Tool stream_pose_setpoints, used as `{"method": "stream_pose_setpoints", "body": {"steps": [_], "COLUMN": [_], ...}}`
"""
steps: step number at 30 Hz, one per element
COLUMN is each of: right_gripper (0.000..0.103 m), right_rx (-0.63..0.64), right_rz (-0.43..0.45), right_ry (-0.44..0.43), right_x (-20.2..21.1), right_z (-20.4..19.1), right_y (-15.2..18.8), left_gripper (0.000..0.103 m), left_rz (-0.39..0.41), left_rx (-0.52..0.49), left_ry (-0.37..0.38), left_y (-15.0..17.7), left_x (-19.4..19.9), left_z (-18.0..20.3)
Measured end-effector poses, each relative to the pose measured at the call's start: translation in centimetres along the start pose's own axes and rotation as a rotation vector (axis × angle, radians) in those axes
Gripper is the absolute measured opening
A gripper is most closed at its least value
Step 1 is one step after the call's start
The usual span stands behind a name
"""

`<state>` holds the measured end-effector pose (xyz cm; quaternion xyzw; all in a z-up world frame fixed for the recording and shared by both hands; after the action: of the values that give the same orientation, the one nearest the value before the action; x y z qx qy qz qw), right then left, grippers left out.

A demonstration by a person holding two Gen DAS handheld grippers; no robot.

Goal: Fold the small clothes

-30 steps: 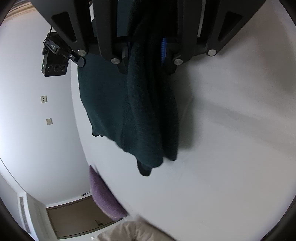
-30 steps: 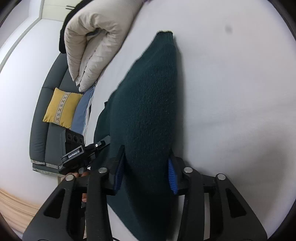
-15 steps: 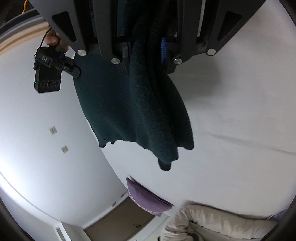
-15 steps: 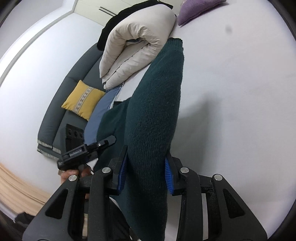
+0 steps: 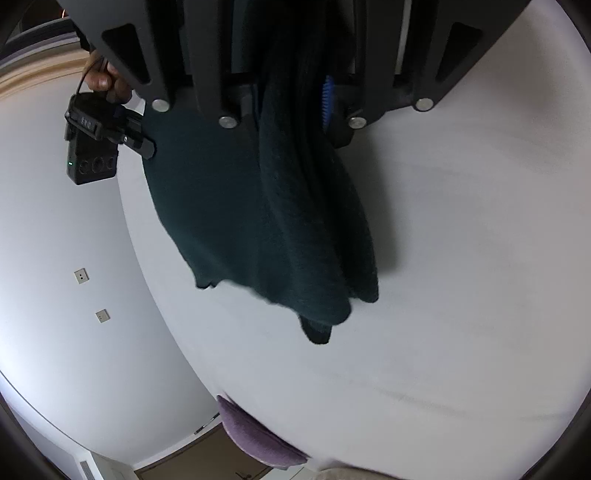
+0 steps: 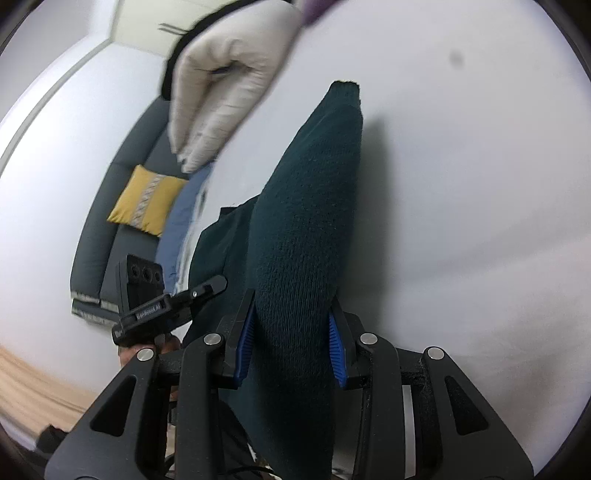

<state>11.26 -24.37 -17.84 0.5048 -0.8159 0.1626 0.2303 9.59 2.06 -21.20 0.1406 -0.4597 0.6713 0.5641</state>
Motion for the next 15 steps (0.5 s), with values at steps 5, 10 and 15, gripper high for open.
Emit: {"method": "stream_pose_setpoints", "body": {"steps": [5, 10, 15], "right_gripper": [0.032, 0.038, 0.04], "right_rx": [-0.098, -0.086, -0.068], "right_rz": [-0.028, -0.018, 0.11], "right_ry": [-0.103, -0.092, -0.004], "right_x": [-0.4, -0.3, 3.4], "right_z": [4.6, 4.1, 2.9], "right_y": [-0.2, 0.0, -1.3], "left_gripper": [0.035, 0.045, 0.046], "left_rz": [0.039, 0.057, 0.162], "left_rx": [0.043, 0.03, -0.063], "left_ry": [0.068, -0.015, -0.16], "left_y": [0.7, 0.7, -0.6], "left_x": [-0.1, 1.8, 6.8], "left_z": [-1.1, -1.2, 1.1]}}
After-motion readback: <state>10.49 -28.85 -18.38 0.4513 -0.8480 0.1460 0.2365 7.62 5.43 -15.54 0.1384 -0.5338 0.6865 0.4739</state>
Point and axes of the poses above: each gripper's, at about its wrist camera, not at the fingertips, and x roughly against the way its jaws point, z to its right, y to its underside, the point moved 7 cm from there along -x, roughly the way its jaws point, and after that the axes turned 15 degrees about -x, right-handed, at the moved point
